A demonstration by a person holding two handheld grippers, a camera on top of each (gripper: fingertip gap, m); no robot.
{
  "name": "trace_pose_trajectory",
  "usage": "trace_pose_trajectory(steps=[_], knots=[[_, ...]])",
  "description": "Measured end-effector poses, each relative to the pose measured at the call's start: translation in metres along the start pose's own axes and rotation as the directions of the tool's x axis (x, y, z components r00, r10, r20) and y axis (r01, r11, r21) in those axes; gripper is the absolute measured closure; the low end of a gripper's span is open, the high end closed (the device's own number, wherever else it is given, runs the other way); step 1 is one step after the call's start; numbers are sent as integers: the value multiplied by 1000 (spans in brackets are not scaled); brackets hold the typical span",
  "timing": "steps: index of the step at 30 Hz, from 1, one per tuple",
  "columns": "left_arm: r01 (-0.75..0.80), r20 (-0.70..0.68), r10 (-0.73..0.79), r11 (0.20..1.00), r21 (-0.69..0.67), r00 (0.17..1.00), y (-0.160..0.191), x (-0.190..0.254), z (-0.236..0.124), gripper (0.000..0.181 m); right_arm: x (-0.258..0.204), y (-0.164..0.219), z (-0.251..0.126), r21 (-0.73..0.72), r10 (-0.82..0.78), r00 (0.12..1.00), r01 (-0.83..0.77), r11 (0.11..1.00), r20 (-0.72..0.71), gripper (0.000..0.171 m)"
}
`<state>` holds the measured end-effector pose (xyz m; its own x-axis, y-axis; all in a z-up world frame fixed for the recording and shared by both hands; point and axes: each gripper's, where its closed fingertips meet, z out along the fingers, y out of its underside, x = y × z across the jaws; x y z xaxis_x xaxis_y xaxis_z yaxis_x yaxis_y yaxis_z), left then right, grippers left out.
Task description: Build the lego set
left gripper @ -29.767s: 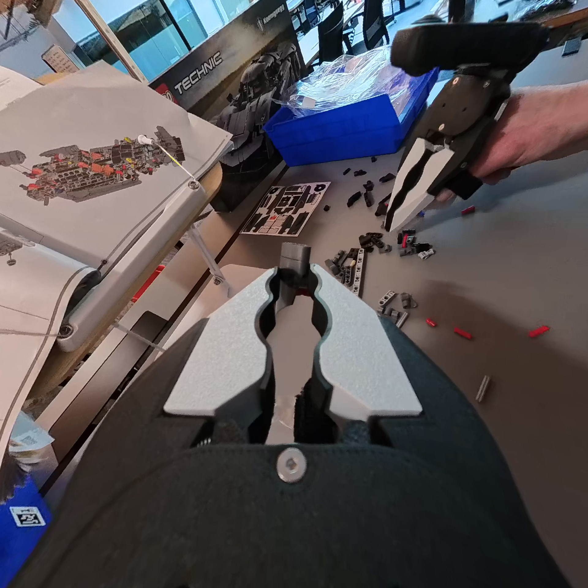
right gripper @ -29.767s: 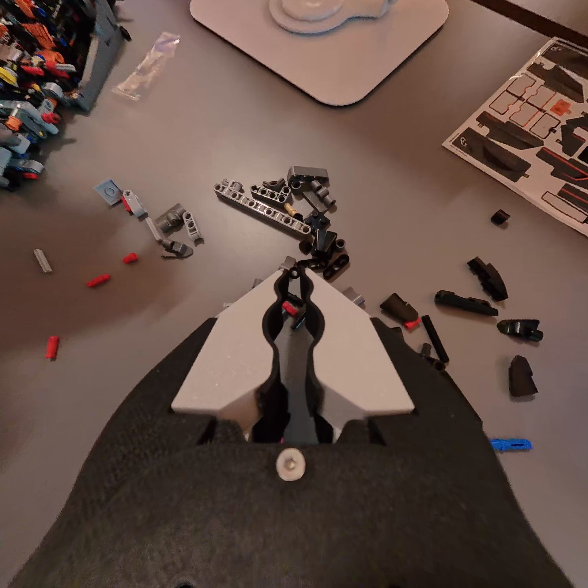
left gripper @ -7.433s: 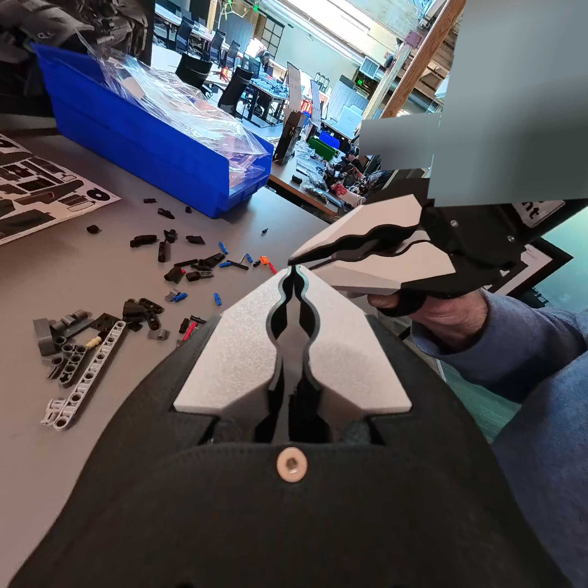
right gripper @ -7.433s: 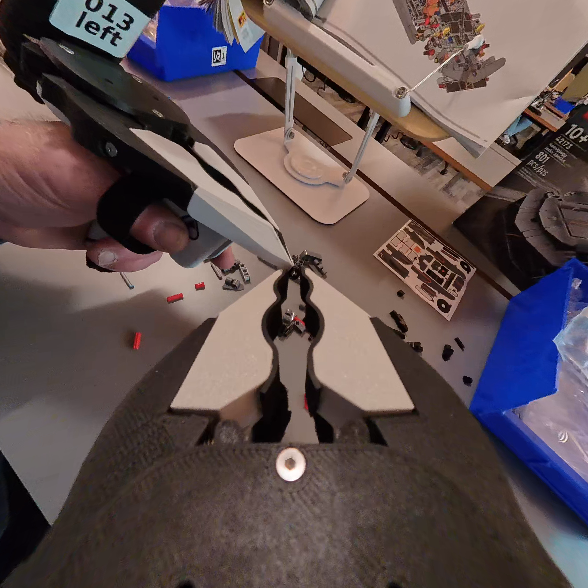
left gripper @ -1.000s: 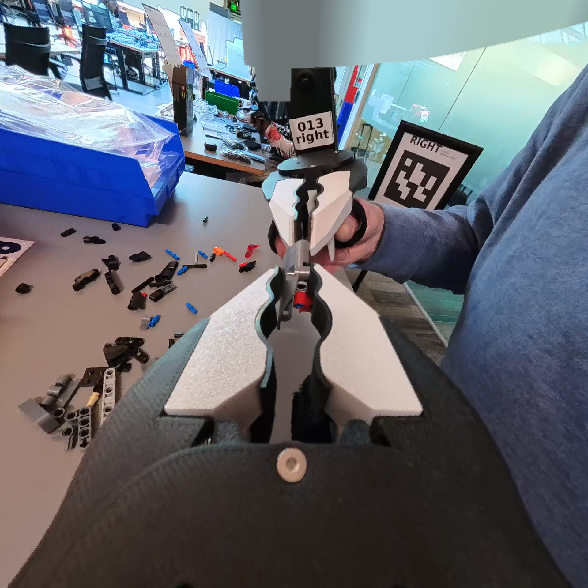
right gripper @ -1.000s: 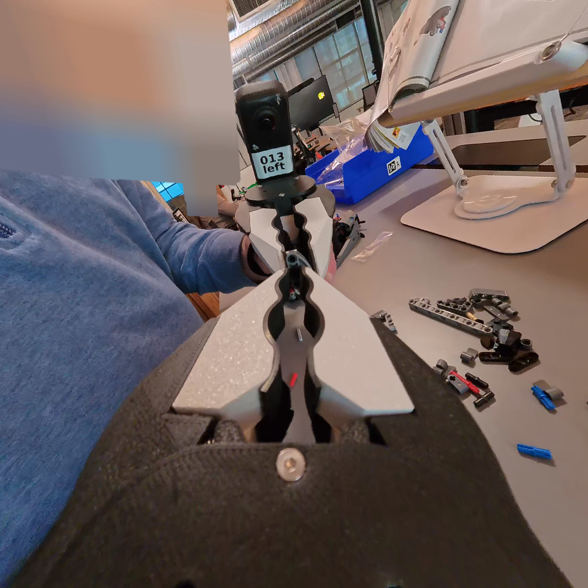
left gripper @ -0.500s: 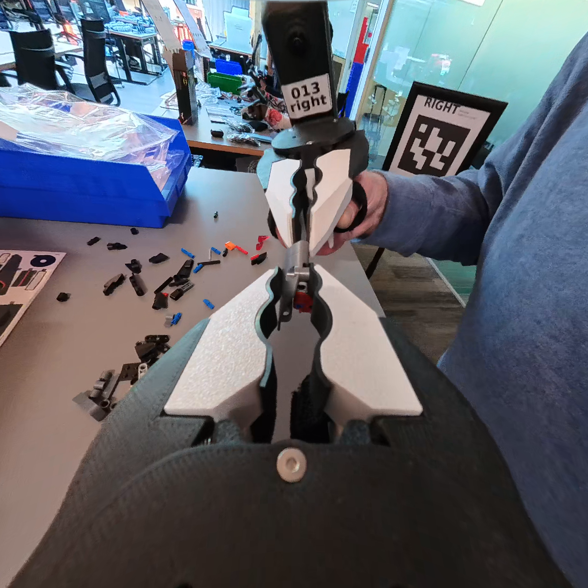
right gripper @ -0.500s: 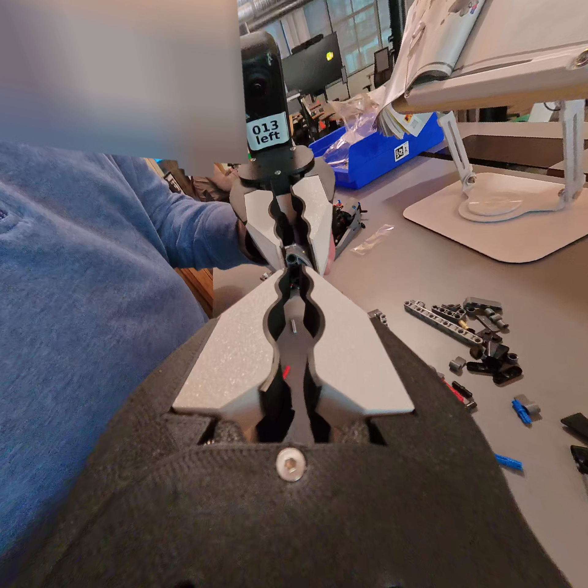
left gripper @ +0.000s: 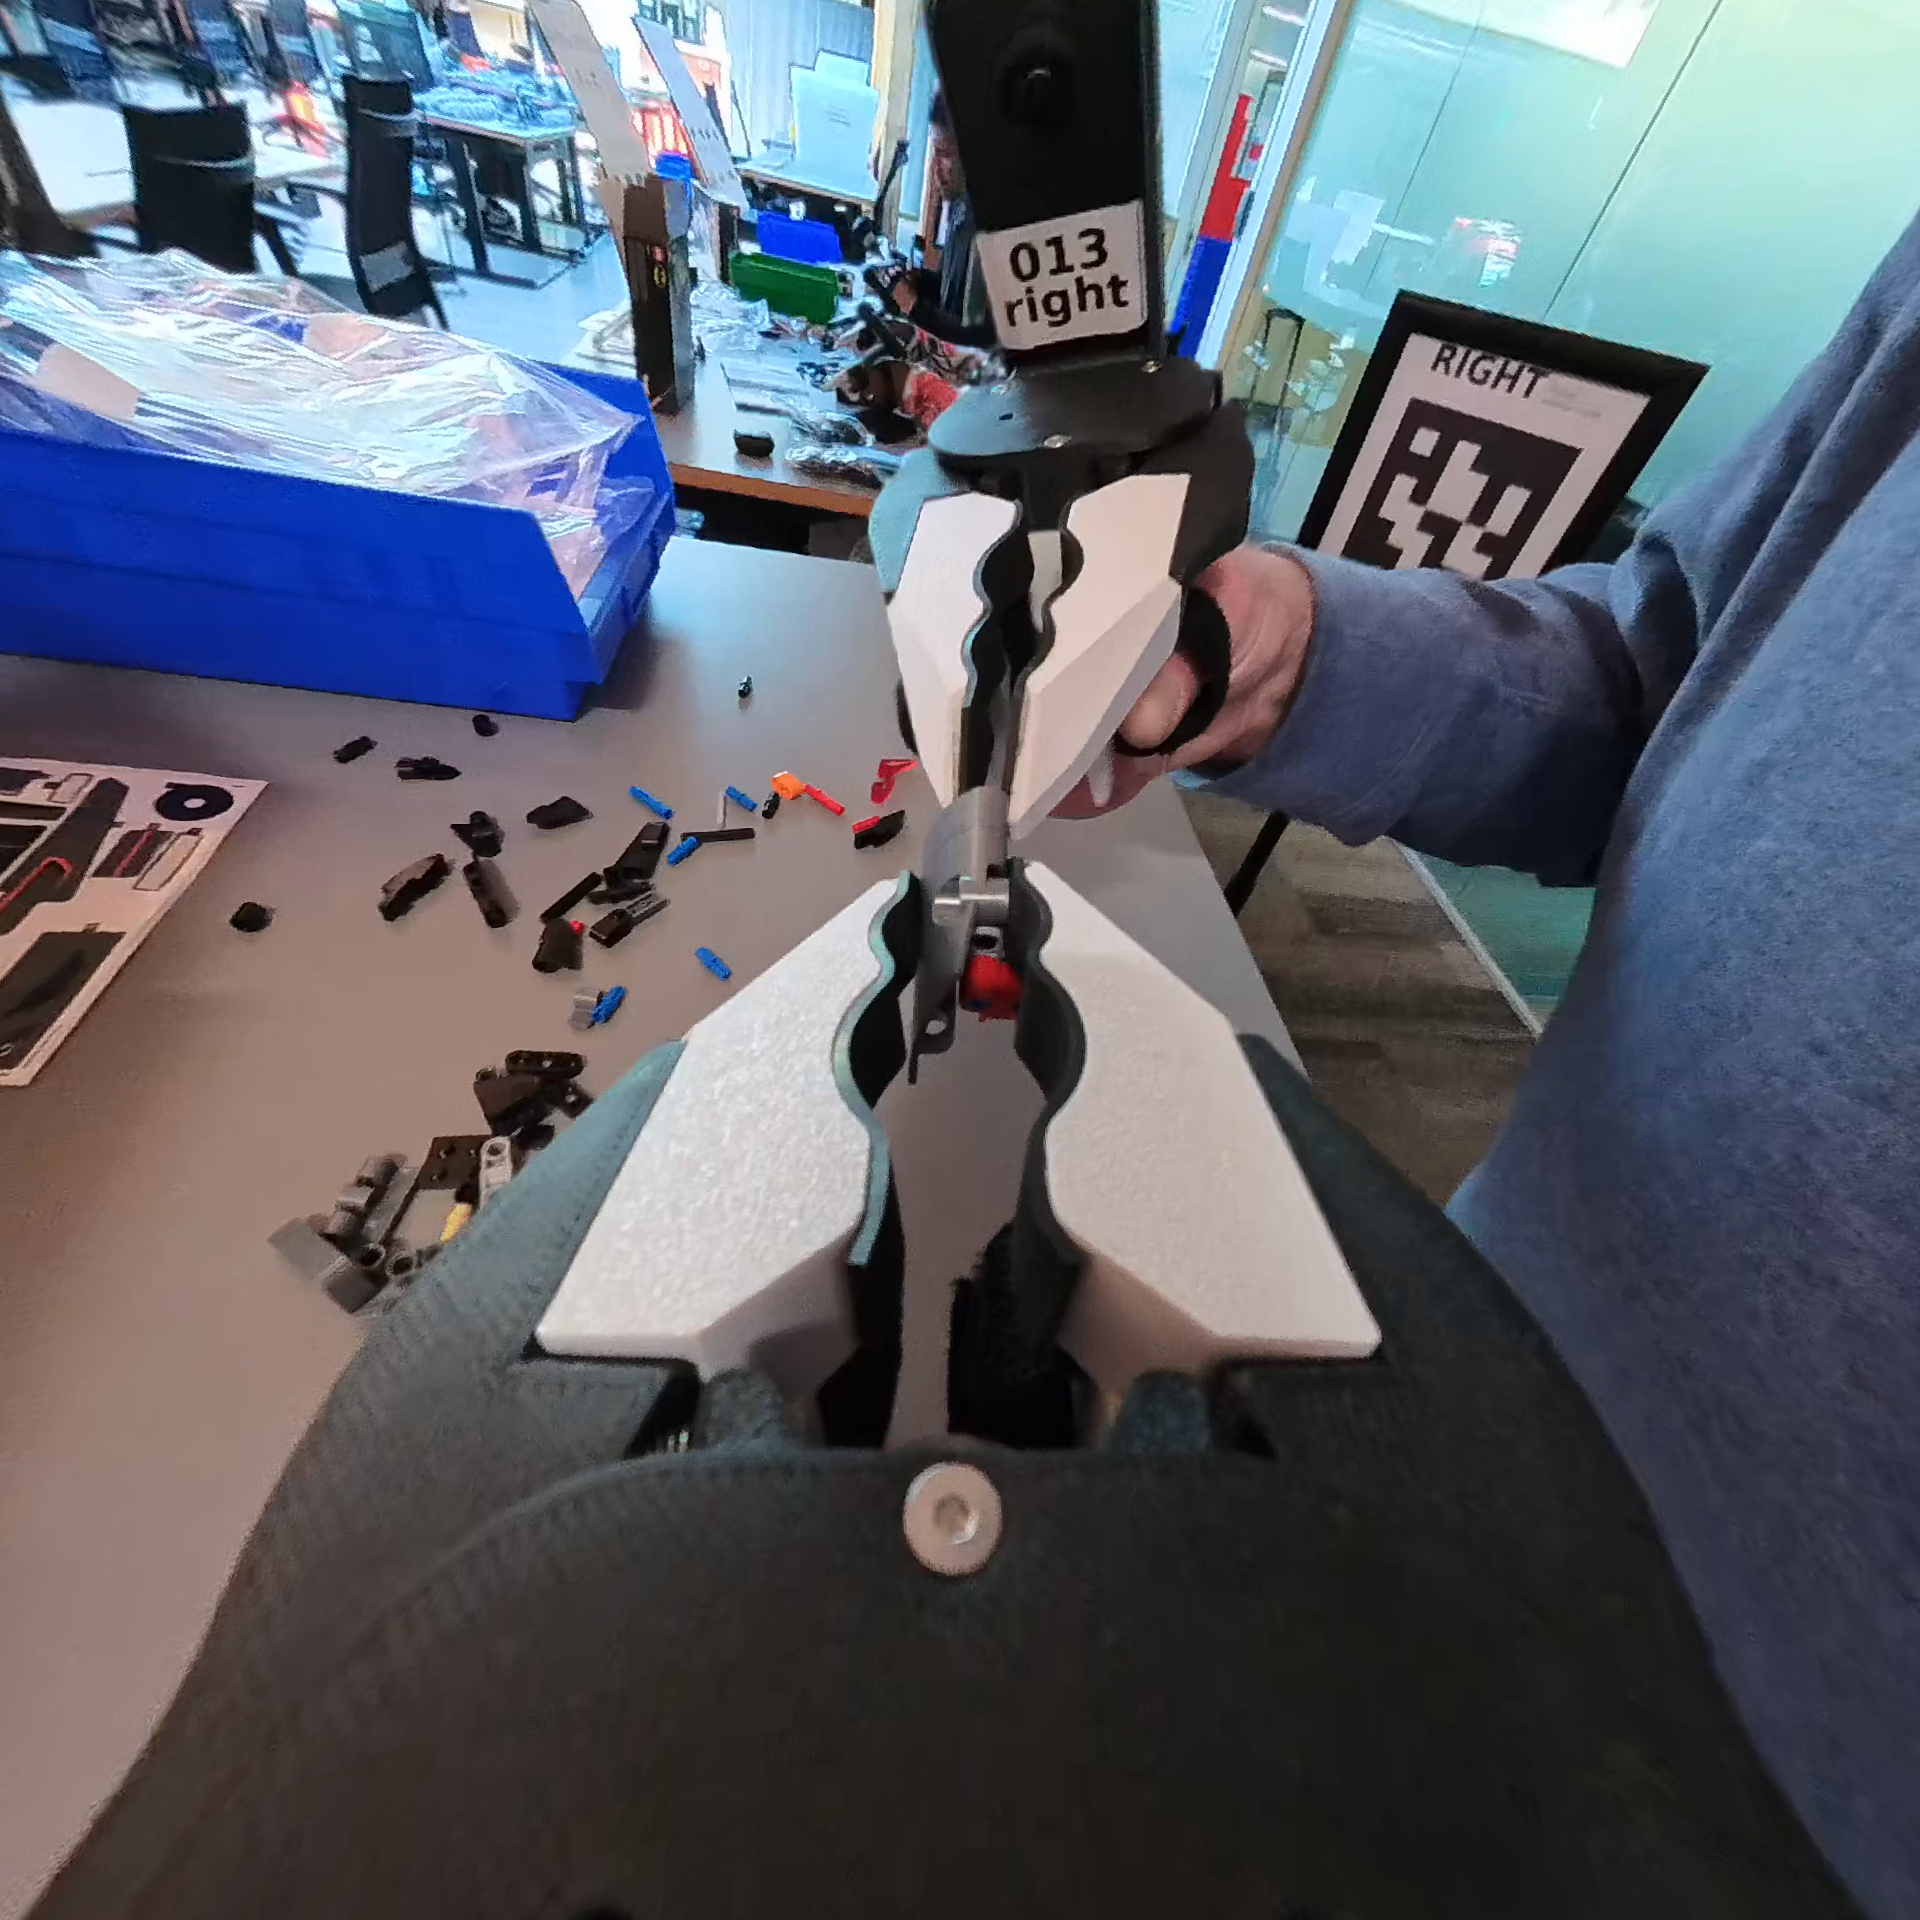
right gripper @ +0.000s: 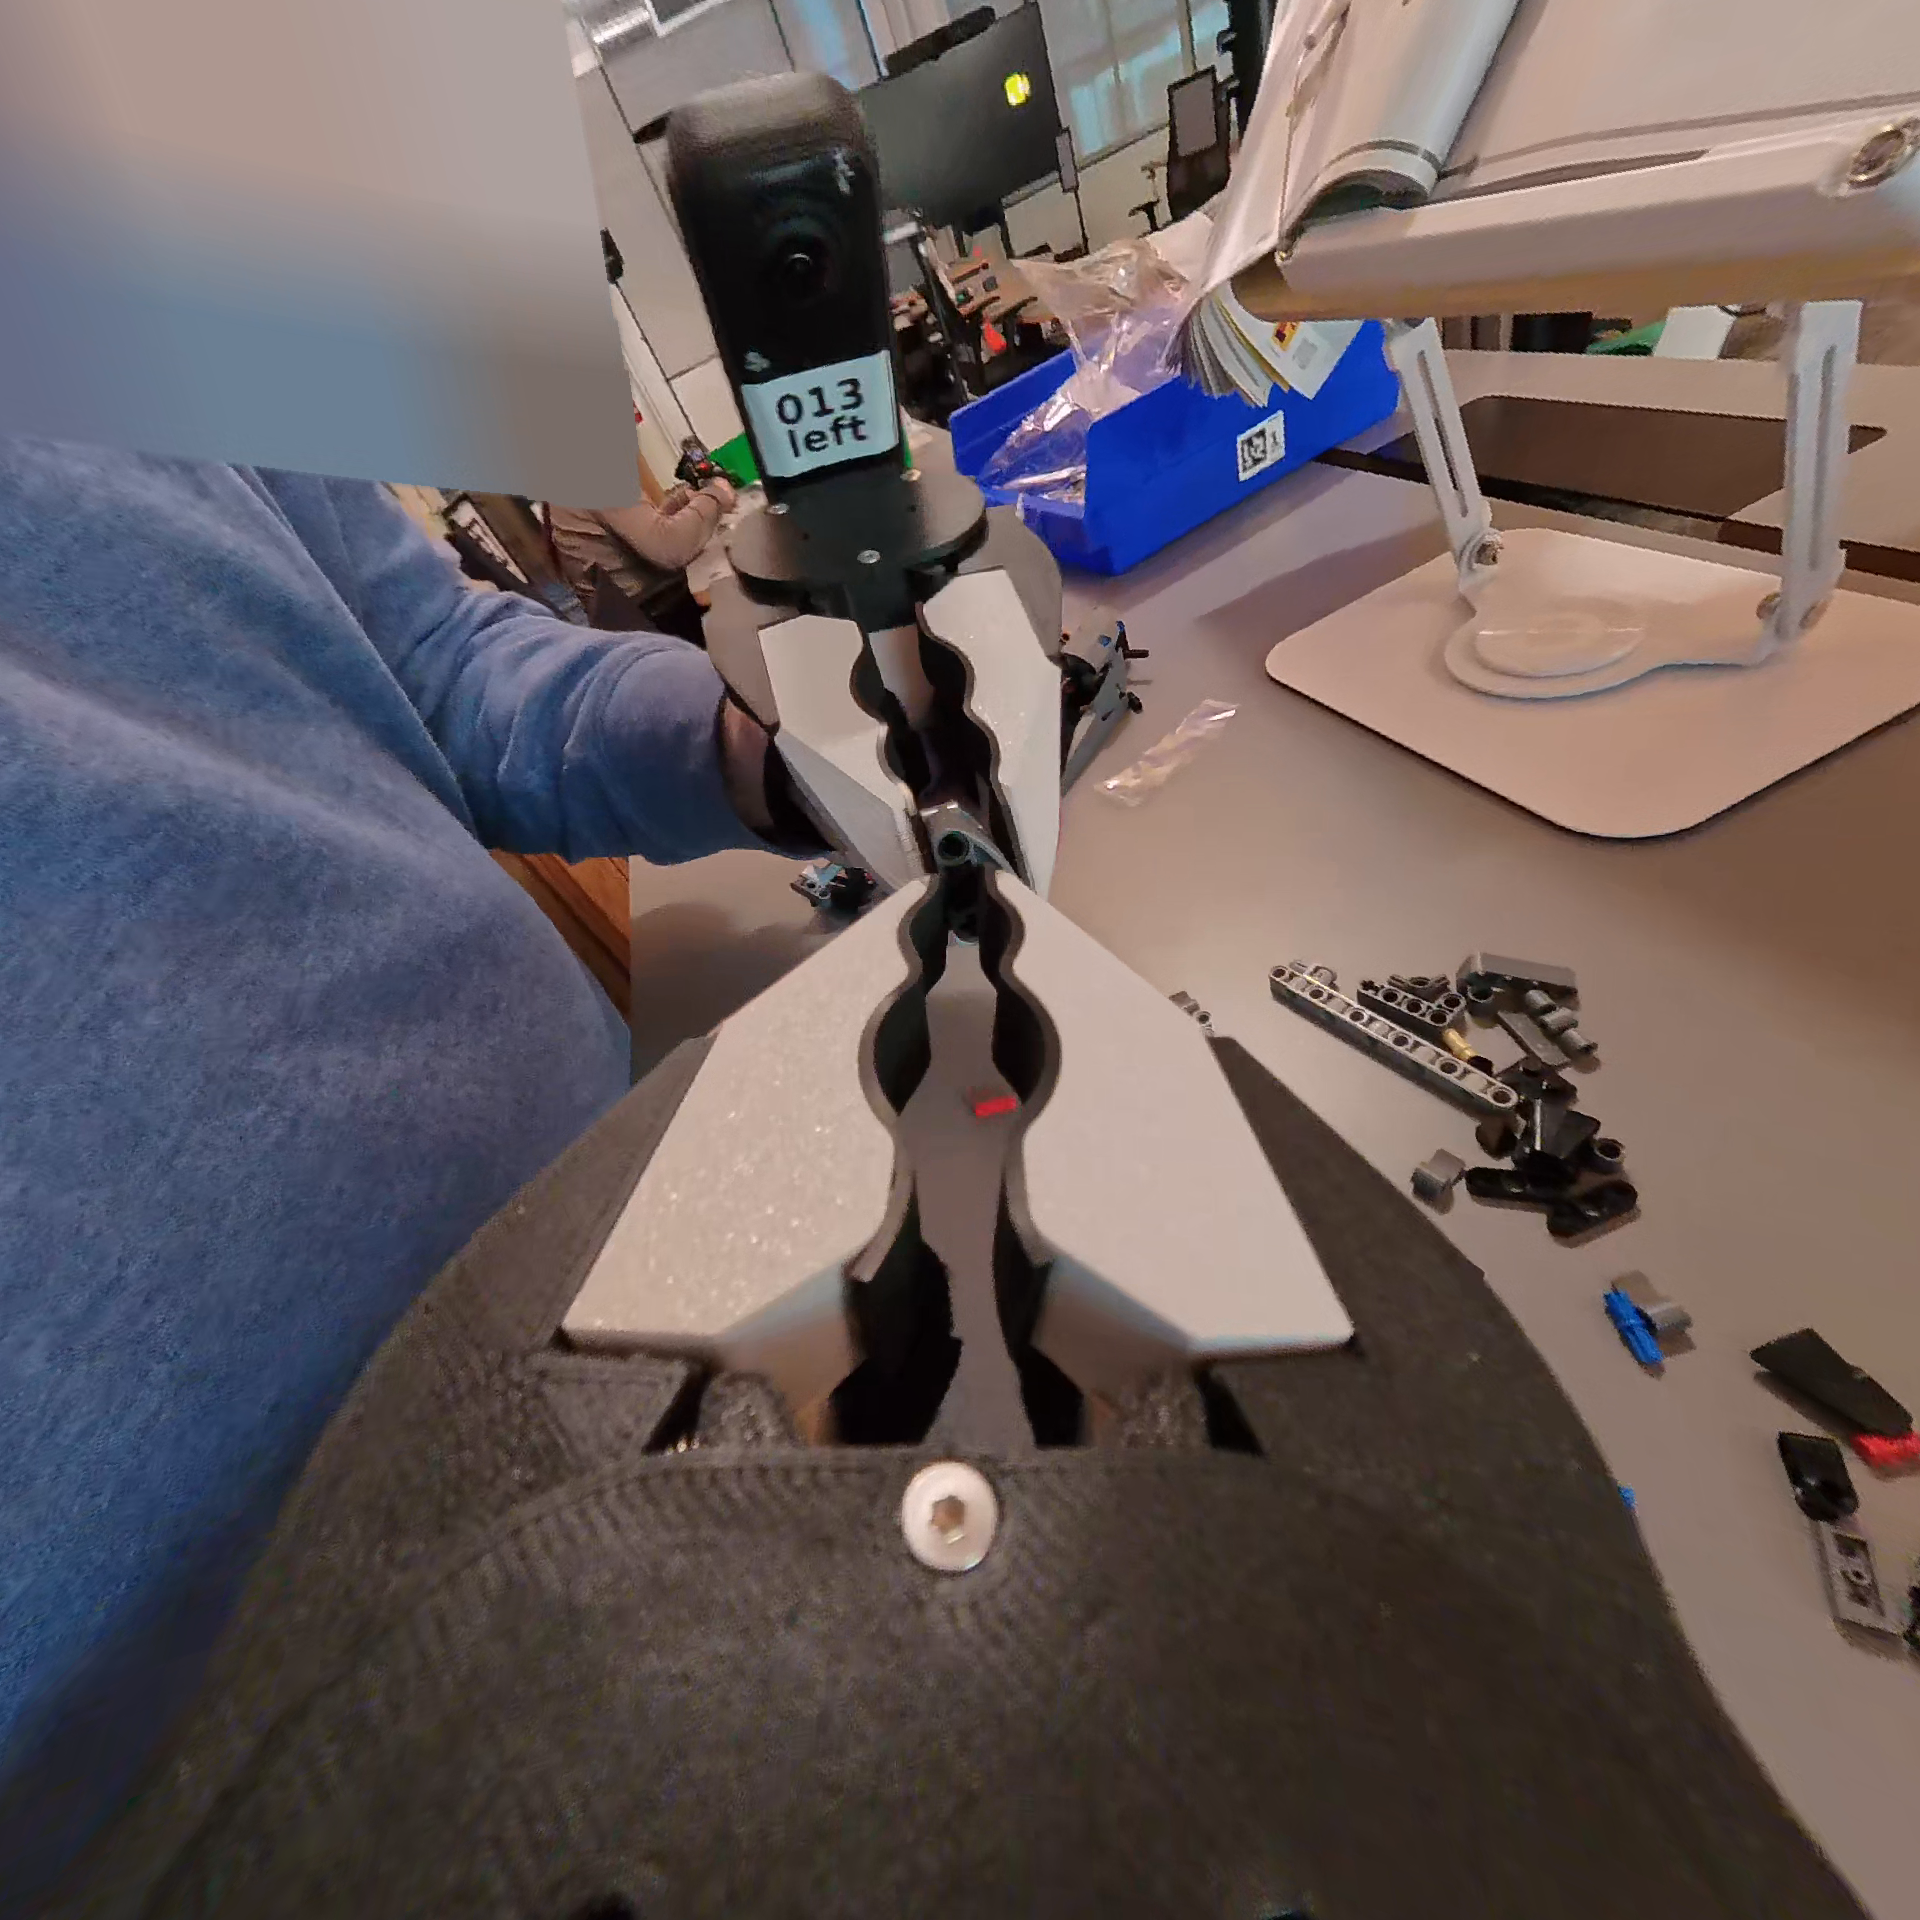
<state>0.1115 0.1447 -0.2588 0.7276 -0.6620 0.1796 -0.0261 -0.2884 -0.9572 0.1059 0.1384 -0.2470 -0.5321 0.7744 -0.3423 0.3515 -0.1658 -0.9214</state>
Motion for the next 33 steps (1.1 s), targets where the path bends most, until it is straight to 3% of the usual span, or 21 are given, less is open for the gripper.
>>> trace_pose_trajectory(steps=[11,18,33], knots=[[53,33,-55,997,64,998,-2,-9,-10,166,8,-6,3,38,20,998,-17,999,-63,157],[60,20,-62,996,63,998,-3,-7,-9,166,2,-11,2,53,-25,996,29,998,-80,171],[-29,18,29,1000,11,999,-7,0,-8,167,-6,-10,2,60,32,999,-32,998,9,171]])
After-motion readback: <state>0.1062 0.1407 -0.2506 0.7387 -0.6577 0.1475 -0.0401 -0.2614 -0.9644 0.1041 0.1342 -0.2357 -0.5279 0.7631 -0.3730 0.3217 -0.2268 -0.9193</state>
